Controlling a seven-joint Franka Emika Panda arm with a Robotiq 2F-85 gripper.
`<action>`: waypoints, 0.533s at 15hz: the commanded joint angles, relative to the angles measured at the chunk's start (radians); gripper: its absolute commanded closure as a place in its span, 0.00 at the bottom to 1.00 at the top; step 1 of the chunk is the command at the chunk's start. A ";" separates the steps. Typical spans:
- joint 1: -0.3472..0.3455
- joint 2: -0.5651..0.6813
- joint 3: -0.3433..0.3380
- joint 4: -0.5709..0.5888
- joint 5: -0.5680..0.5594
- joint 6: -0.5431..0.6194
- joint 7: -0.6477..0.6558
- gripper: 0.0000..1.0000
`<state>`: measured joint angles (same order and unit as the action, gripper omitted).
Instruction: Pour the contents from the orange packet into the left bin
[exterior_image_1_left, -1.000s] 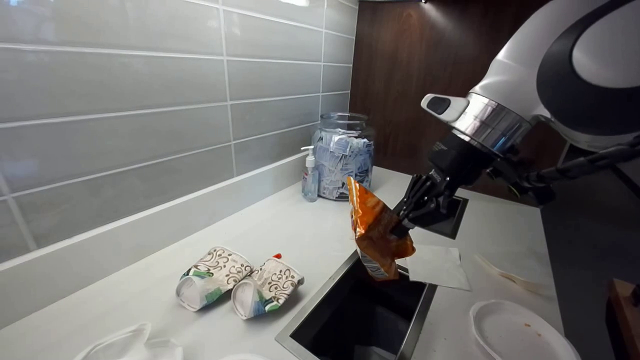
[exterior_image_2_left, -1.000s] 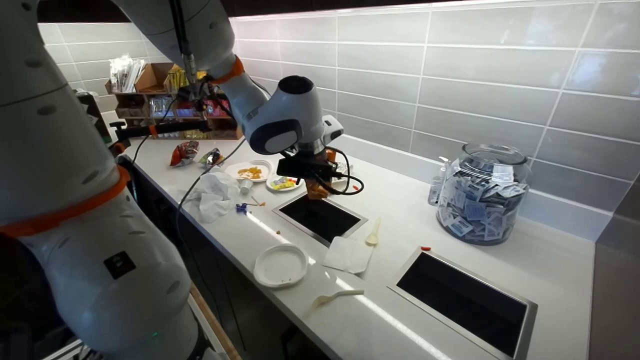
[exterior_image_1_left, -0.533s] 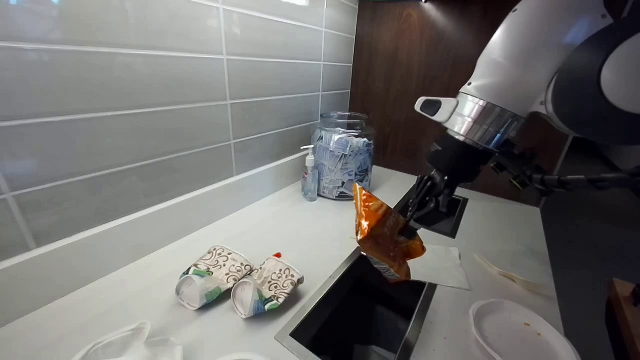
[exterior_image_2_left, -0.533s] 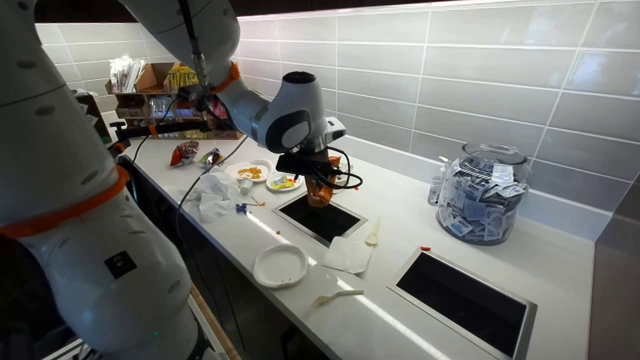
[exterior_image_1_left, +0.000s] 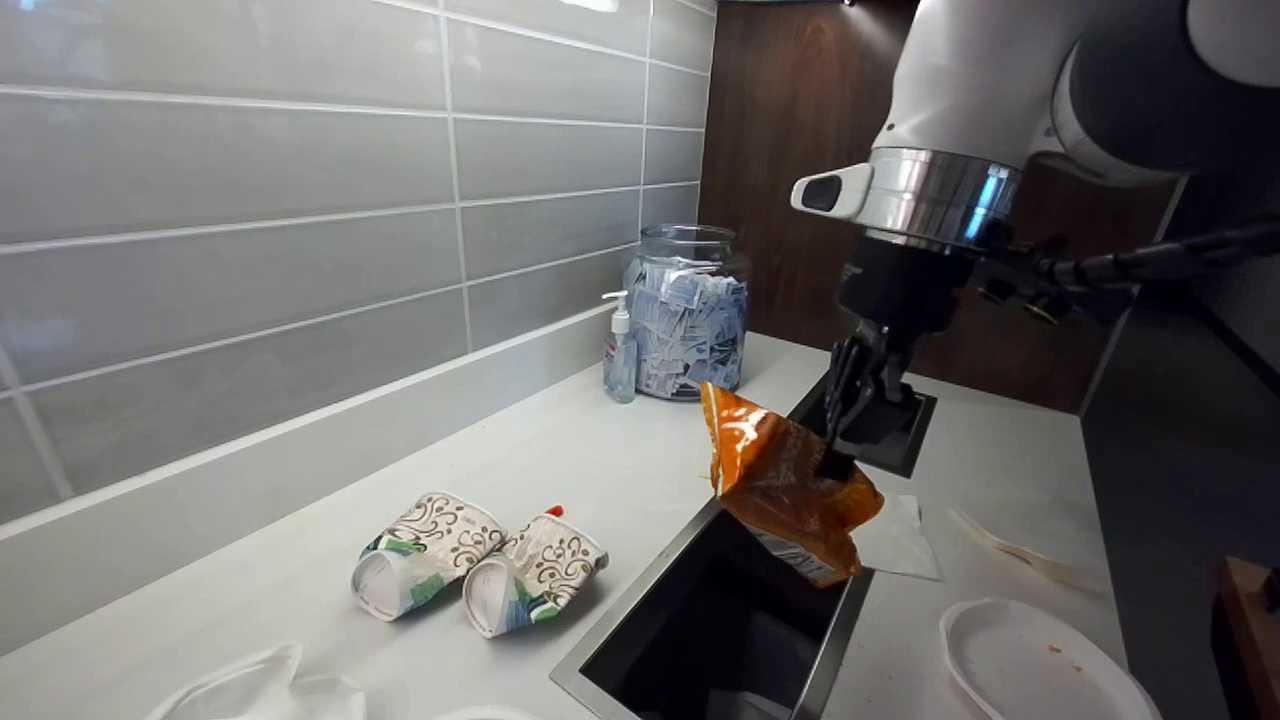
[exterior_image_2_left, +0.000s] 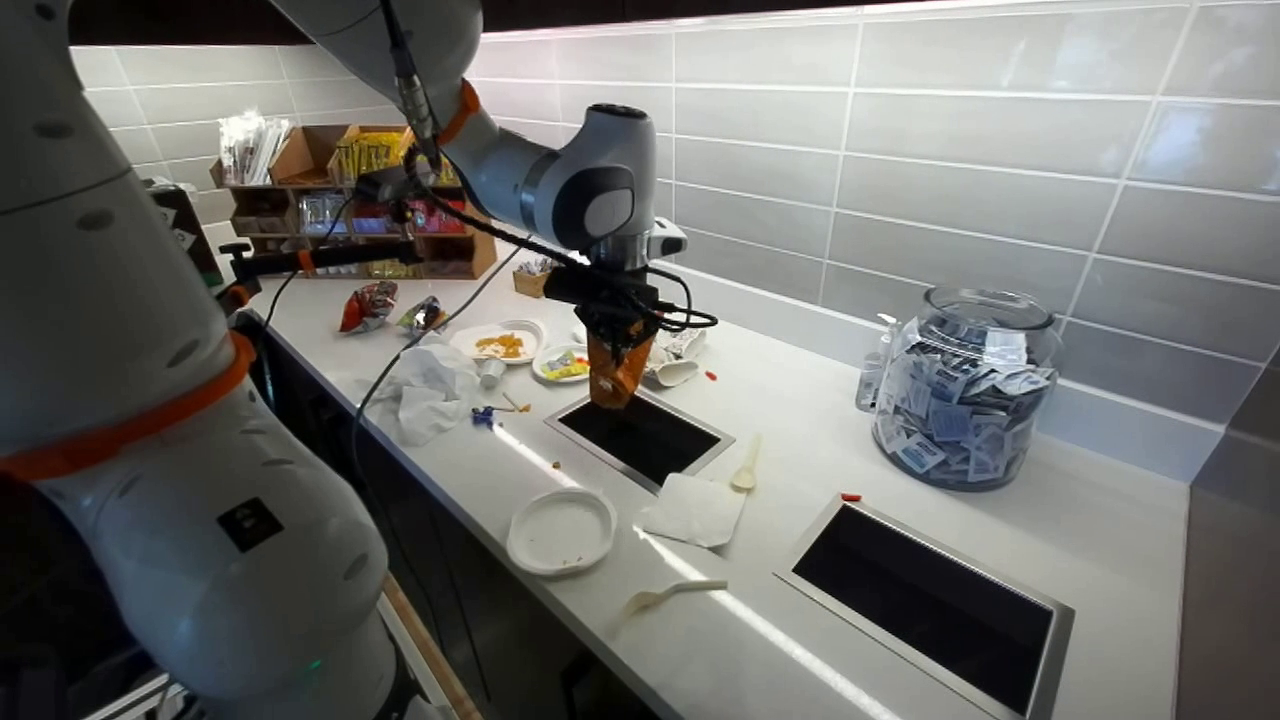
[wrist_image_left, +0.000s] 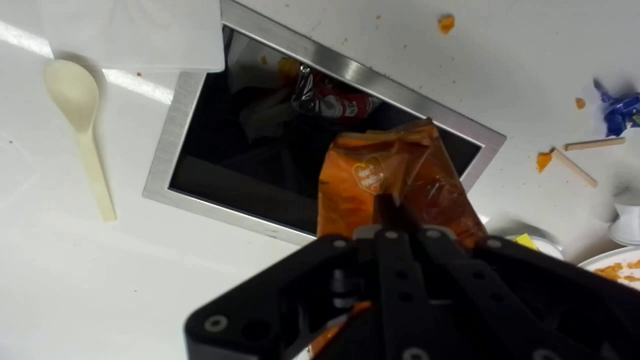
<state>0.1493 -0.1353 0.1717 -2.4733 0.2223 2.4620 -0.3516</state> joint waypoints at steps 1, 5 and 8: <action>0.011 0.041 -0.007 0.085 -0.072 -0.134 0.073 1.00; 0.013 0.080 0.002 0.159 -0.124 -0.224 0.114 1.00; 0.017 0.114 0.009 0.208 -0.166 -0.257 0.138 1.00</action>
<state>0.1547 -0.0682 0.1776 -2.3268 0.1126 2.2569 -0.2626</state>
